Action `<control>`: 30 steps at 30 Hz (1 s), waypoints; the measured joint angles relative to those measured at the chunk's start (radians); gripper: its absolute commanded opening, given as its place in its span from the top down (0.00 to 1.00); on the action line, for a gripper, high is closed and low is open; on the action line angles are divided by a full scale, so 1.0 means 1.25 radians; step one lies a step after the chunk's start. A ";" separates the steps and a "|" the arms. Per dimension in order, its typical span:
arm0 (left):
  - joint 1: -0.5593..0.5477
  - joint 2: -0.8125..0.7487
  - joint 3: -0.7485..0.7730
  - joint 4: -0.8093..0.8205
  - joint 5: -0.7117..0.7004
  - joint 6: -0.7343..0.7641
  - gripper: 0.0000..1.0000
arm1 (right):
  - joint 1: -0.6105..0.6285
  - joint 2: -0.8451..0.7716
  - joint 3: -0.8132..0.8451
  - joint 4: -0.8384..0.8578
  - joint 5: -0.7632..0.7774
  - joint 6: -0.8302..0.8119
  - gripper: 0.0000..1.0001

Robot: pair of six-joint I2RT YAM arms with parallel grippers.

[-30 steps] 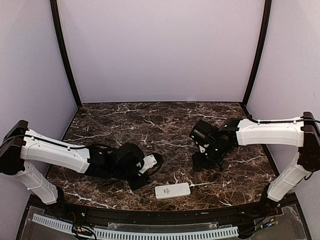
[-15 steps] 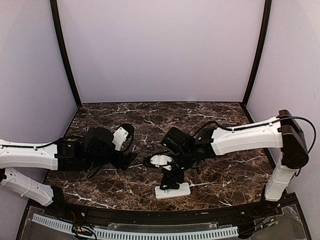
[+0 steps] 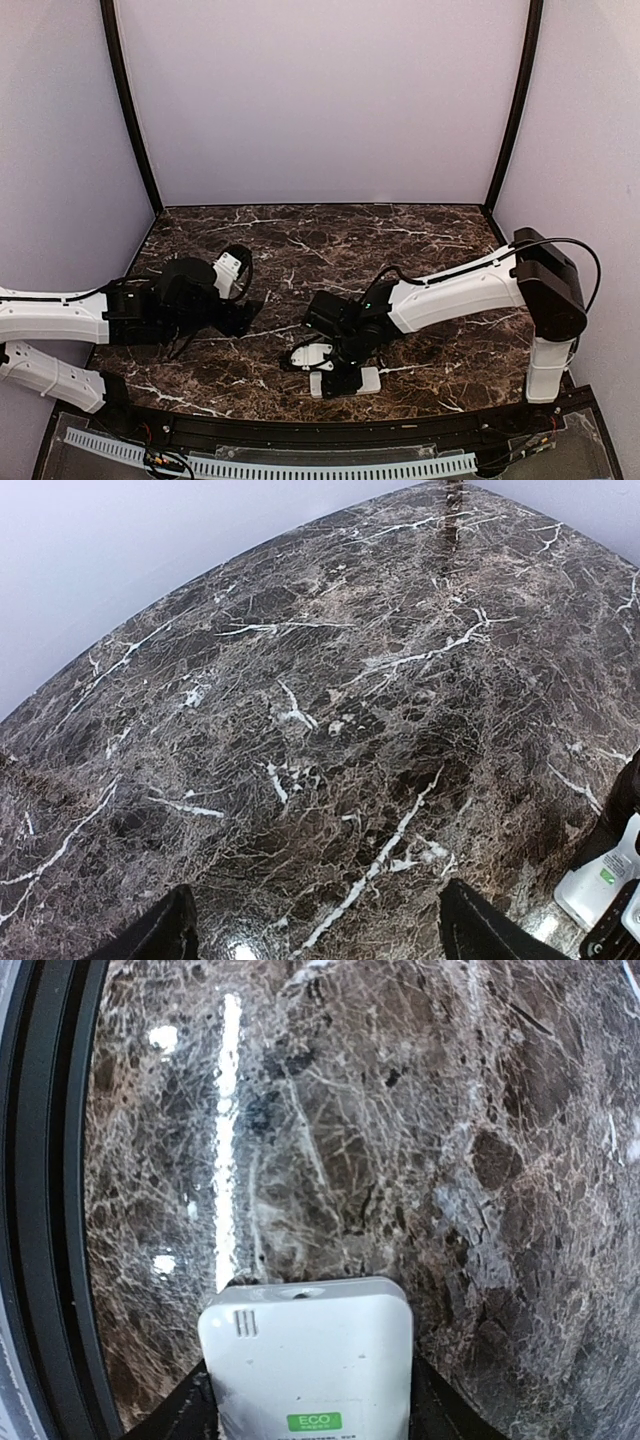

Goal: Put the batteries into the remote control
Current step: Pick up the remote control from the center of the board, then pass from the right arm to the left

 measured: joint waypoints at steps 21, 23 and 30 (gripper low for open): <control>0.000 -0.078 -0.068 0.151 0.139 0.066 0.19 | 0.002 -0.100 0.031 -0.008 0.030 0.079 0.72; 0.000 -0.105 -0.085 0.194 0.185 0.085 0.19 | -0.018 -0.159 0.025 0.011 0.005 0.102 0.72; 0.000 -0.139 -0.120 0.354 0.417 0.154 0.11 | -0.135 -0.370 0.010 0.109 -0.107 0.184 0.73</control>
